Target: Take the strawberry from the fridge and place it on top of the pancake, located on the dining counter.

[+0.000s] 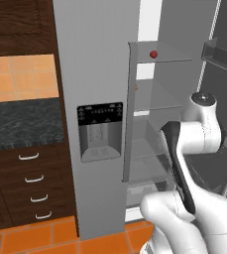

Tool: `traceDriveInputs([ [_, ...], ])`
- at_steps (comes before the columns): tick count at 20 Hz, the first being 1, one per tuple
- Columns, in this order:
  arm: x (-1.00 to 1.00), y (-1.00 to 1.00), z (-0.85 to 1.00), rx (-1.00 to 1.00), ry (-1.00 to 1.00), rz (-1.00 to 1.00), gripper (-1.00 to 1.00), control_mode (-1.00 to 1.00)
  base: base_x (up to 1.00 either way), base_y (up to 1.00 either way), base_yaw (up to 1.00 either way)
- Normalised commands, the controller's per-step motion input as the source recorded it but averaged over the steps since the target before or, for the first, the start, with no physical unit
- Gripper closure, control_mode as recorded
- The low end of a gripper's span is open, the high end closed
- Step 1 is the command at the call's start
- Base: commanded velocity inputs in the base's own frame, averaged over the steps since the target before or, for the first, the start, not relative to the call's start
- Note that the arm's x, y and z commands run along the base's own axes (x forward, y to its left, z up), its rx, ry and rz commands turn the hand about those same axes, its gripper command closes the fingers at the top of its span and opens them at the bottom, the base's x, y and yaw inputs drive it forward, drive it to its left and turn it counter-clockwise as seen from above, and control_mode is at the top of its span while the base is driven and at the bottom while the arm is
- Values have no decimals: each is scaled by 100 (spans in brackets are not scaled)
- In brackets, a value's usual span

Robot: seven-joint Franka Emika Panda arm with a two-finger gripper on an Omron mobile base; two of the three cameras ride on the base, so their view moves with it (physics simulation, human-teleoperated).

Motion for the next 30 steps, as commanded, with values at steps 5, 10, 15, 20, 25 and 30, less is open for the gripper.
traceDriveInputs([
  [5,-7,17,0,0,1,-21,-100,-100,0,0,0],
  [10,-28,9,-8,20,-11,10,-100,-100,0,0,0],
  [15,-7,8,-2,15,-1,17,-100,-100,0,0,0],
  [20,-5,22,-1,0,1,0,-100,-100,0,0,0],
  [25,0,0,0,0,0,0,-100,-100,0,0,0],
  [30,0,0,0,0,0,0,-100,100,17,0,1],
])
